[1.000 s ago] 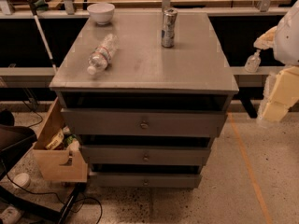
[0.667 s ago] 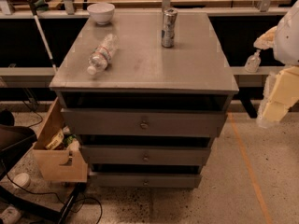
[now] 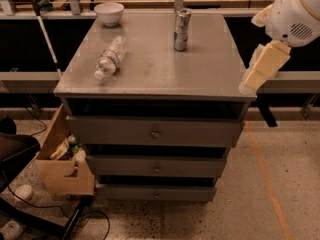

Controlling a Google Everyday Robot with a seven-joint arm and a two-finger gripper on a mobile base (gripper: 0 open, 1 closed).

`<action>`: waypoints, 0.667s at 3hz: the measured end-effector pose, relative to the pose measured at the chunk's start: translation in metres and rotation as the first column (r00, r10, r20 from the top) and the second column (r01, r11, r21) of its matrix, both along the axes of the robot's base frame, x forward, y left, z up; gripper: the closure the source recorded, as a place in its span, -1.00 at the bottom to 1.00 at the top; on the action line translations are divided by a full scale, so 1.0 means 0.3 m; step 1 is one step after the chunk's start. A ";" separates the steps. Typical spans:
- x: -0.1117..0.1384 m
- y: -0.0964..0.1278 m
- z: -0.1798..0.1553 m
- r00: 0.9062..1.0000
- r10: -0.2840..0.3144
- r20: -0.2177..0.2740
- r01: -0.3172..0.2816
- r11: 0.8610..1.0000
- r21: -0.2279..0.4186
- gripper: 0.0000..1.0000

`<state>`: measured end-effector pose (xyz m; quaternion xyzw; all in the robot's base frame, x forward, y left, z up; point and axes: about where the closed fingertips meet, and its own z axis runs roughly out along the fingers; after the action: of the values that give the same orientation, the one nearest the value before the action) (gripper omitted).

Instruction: Pick redbull can

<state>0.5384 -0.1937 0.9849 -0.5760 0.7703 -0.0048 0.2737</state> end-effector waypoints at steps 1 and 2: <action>0.261 0.007 0.027 0.991 -0.032 0.130 0.005 0.979 0.205 -1.00; 0.517 0.026 0.075 0.959 -0.080 0.270 -0.044 0.904 0.425 -1.00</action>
Offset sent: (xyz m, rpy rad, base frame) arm 0.2801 -0.0114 0.0239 0.7948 -0.5001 -0.0529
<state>0.6934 -0.1858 1.0074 -0.4883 0.7110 0.0797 0.4997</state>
